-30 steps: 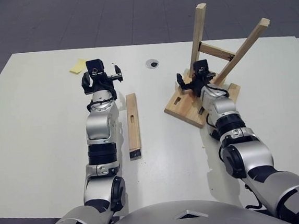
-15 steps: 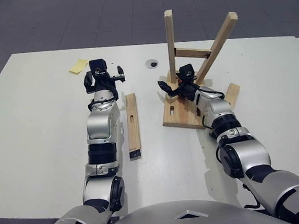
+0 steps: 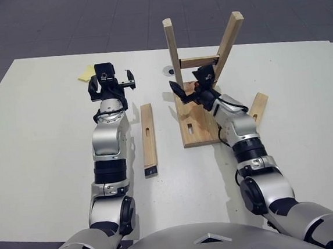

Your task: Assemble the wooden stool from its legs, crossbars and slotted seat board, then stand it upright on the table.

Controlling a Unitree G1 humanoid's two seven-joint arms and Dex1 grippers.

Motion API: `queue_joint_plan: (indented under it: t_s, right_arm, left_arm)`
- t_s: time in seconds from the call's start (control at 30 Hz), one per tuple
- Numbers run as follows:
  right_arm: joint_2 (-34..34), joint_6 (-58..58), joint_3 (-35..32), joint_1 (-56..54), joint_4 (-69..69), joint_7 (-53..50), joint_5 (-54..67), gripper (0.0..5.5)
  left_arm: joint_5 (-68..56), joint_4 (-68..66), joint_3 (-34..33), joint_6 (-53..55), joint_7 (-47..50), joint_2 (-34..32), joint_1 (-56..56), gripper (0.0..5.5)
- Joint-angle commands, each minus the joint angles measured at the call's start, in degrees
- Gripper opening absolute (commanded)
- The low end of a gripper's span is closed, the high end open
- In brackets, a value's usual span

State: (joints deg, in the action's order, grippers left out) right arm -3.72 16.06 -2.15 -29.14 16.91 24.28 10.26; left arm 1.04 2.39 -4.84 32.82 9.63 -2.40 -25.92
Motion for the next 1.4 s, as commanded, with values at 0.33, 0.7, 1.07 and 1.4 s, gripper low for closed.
queue_joint_plan:
  t_s: [0.33, 0.7, 1.07, 1.4]
  right_arm:
    - [-6.7, 27.3, -7.0, 17.5, -45.6, -7.3, 10.2, 5.37]
    - [-5.1, 35.1, -12.5, 16.2, -55.7, -13.4, 20.8, 5.40]
    - [-3.5, 36.1, -13.1, 14.5, -61.1, -21.0, 27.5, 5.40]
    - [-2.6, 35.0, -11.7, 15.0, -60.1, -24.4, 28.7, 5.40]
  left_arm:
    - [0.4, 10.7, -1.2, 10.2, -7.3, -7.8, 19.0, 5.40]
    - [-7.3, -5.0, -7.2, 15.0, -15.2, -8.8, 20.8, 4.36]
    - [-6.4, -12.5, -1.2, 16.3, -23.5, -19.1, 25.1, 2.52]
    - [-7.4, -9.2, 1.5, 15.3, -25.9, -23.3, 19.3, 1.30]
